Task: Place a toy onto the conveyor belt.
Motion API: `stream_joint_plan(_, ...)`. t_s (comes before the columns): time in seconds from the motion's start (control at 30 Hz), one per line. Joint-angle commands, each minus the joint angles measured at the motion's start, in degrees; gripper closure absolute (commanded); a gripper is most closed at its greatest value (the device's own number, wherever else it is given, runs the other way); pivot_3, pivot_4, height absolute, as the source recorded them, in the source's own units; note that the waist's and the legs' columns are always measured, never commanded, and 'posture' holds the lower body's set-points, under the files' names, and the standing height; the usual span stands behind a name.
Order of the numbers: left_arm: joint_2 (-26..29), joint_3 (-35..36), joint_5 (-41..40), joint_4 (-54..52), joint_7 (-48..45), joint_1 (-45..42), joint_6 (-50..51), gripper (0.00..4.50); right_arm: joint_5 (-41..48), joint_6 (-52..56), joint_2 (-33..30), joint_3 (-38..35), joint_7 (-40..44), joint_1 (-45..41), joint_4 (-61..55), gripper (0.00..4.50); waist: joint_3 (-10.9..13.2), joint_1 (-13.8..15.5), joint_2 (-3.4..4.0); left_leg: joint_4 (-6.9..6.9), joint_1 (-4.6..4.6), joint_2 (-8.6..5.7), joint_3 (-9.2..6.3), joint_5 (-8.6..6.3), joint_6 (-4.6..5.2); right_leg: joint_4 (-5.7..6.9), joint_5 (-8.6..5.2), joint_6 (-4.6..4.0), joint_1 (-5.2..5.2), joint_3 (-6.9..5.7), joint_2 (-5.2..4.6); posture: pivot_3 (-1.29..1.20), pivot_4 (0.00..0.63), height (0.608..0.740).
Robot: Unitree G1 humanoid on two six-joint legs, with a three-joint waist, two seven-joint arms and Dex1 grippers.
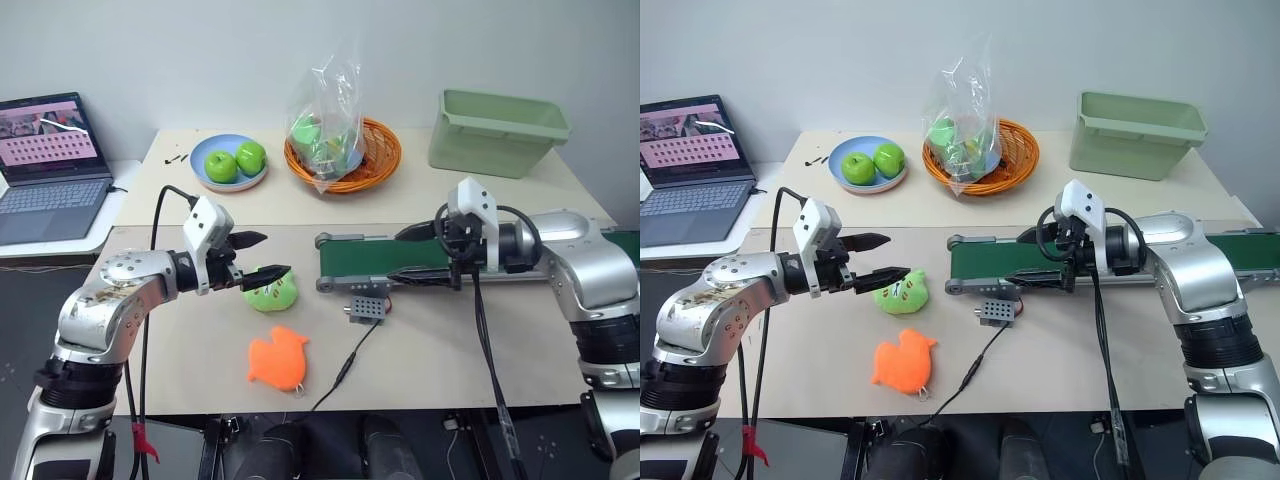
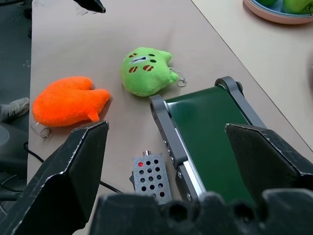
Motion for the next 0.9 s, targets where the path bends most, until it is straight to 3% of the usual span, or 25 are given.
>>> stream_joint_plan(0.03,-0.70,1.54,-0.42,-1.96,1.05,-0.39,-1.53,0.06,-0.19,-1.62,0.14,-0.41,0.57,-2.28,0.11,0.00,0.00,-0.01,0.00,0.00,0.00,0.00,0.00,0.00,0.00,0.00,0.00,0.00,0.00,0.00,0.00,0.00,0.150,0.732)
stream_joint_plan(0.23,-1.39,4.05,-2.92,-2.44,1.17,1.27,0.47,0.06,-0.83,-2.46,0.73,0.64,1.32,-3.66,1.45,0.00,0.00,-0.06,0.00,0.00,0.01,0.04,0.12,-0.01,0.01,0.03,0.01,0.00,-0.04,0.11,0.03,0.00,0.150,0.732)
stream_joint_plan(0.33,-1.10,8.50,-11.06,-1.95,-0.53,2.17,6.68,0.06,-1.10,-2.89,0.90,0.99,1.92,-4.07,2.02,0.00,0.00,-0.14,0.00,0.00,0.01,0.04,0.18,-0.01,0.02,0.03,0.01,0.01,-0.06,0.17,0.03,0.00,0.150,0.732)
stream_joint_plan(0.43,1.32,10.81,-13.72,-2.68,-1.32,4.48,9.57,0.06,-1.61,-3.54,1.31,1.50,2.45,-4.74,3.13,0.00,0.00,-0.25,0.00,0.01,0.01,0.05,0.20,-0.03,0.05,0.06,0.00,0.01,-0.10,0.21,0.07,0.00,0.150,0.732)
stream_joint_plan(0.73,4.97,24.98,-25.53,-2.04,-0.25,14.33,17.95,0.06,-2.50,-4.97,2.67,2.96,4.33,-6.27,5.32,0.00,0.00,-0.20,0.00,-0.01,0.10,0.09,0.29,-0.07,0.05,0.10,0.00,0.01,-0.10,0.34,0.13,0.00,0.150,0.732)
stream_joint_plan(0.9,5.12,31.52,-28.89,0.02,0.42,24.62,22.16,0.06,-3.27,-5.85,3.63,3.59,4.74,-6.61,6.55,0.00,0.00,-0.37,0.01,-0.06,0.24,0.10,0.38,-0.14,0.03,0.12,0.00,0.00,-0.06,0.47,0.18,0.00,0.150,0.732)
